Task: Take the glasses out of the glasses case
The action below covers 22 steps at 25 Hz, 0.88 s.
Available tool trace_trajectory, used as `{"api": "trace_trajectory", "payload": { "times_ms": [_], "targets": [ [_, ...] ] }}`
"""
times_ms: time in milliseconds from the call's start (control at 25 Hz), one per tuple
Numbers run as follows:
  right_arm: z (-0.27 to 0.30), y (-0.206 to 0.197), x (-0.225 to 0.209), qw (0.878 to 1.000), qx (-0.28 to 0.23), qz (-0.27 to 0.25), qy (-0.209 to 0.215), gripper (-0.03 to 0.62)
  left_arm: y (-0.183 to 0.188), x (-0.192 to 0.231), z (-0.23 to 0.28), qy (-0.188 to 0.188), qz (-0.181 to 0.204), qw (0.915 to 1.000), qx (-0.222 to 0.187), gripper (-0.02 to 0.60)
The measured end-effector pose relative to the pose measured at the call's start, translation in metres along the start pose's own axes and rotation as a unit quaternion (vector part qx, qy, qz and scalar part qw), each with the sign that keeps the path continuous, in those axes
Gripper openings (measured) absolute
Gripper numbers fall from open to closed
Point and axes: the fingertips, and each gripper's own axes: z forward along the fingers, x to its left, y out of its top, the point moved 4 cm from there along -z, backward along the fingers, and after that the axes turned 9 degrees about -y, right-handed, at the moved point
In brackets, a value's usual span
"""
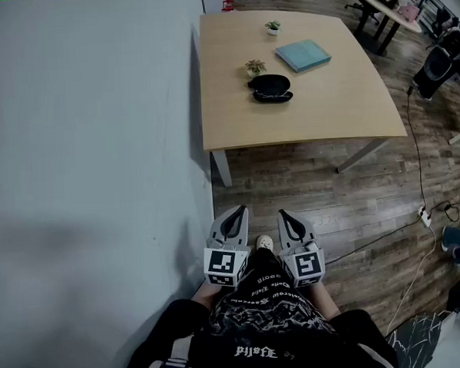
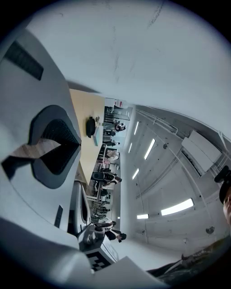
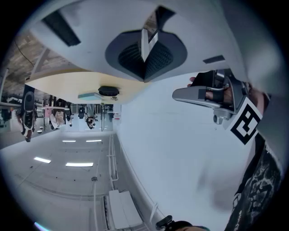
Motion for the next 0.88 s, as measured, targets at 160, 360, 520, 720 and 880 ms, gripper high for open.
{"api": "trace_trajectory", "payload": {
  "times_ms": [160,360,520,720,880],
  "targets": [
    [-0.005,-0.004,-0.005,1.0,0.0,0.004,-0.005,0.005,-0.003,-0.008,-0.001,-0.001,-0.001,1.0,0.002,0.005],
    [-0.007,-0.003,-0.012,1.0,-0.008,0.002,-0.021,0.005,-0.006,-0.011,-0.004,0.003,-0.001,1.0,0.001,0.004],
    [-0.011,-0.004,-0.02,0.999,-0.016,0.012,-0.035,0.006,-0.008,-0.014,-0.005,0.006,-0.004,1.0,0.001,0.005],
    [-0.015,-0.009,-0.028,0.998,-0.012,0.031,-0.045,0.008,-0.011,-0.017,-0.007,0.004,-0.021,0.9998,-0.002,0.005],
    [-0.018,-0.013,-0.031,0.998,-0.007,0.044,-0.046,0.038,-0.013,-0.016,-0.012,0.006,-0.03,0.9995,-0.009,0.005]
  ]
}}
